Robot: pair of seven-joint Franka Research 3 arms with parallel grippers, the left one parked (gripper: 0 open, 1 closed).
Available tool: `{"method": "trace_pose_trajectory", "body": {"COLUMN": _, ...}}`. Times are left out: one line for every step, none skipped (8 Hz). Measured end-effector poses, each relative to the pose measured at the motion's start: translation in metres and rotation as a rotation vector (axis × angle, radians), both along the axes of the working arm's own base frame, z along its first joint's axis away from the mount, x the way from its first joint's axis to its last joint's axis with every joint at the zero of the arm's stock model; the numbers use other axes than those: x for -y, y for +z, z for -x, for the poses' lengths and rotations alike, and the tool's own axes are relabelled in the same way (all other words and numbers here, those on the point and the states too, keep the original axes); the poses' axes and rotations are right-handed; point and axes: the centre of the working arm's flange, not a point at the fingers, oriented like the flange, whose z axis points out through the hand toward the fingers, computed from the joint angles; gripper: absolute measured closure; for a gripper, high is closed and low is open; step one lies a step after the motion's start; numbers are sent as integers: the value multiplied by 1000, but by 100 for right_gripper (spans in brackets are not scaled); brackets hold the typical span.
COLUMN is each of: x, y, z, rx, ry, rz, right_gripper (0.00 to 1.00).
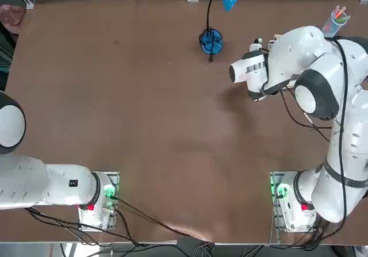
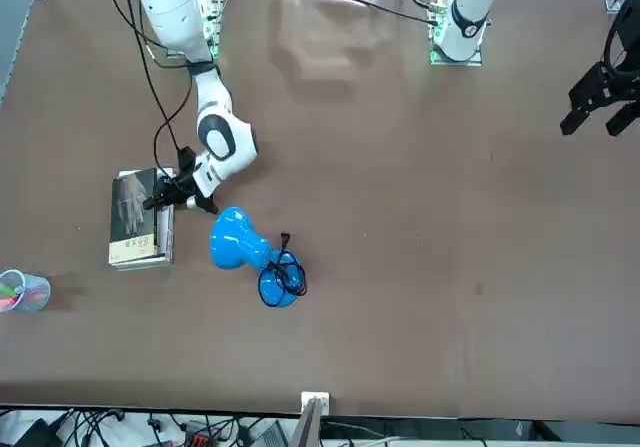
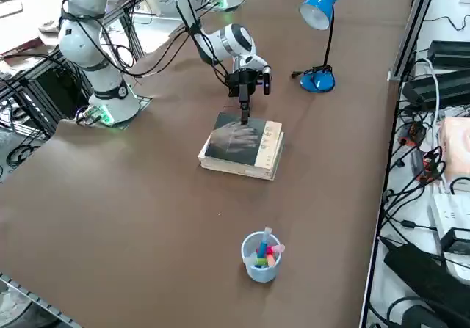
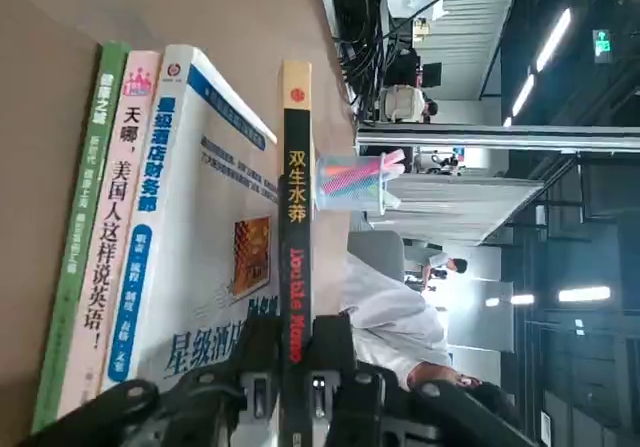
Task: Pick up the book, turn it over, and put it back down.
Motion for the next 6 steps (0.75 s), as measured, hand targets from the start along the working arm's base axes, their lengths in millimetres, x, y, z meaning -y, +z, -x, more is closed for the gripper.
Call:
{"method": "trace_pose_trajectory", "body": {"x": 0, "y": -2, "z": 1, "rx": 2, "ry": -1, "rz": 1, "right_gripper": 86}}
{"method": "trace_pose_trajectory", "body": {"x": 1, "y": -4, "z": 1, "rx": 10, "ry": -4, "rz": -1, "right_gripper": 84}}
{"method": "trace_pose_trajectory", "body": {"x": 1, "y": -5, "z": 1, "rx": 14, "ry": -6, "rz": 0, "right_gripper": 68}}
{"method": "trace_pose_trajectory", "body": {"x": 1, "y": -5, "z": 1, "rx": 17, "ry": -7, "rz": 1, "right_gripper": 46}}
{"method": "trace_pose_trajectory", "body": {"x": 1, "y": -4, "z": 1, "rx": 22, "ry": -8, "rz": 0, "right_gripper": 27}}
{"method": "trace_pose_trajectory", "body": {"x": 1, "y": -4, "z": 1, "rx": 31, "ry": -10, "rz": -3, "right_gripper": 4}}
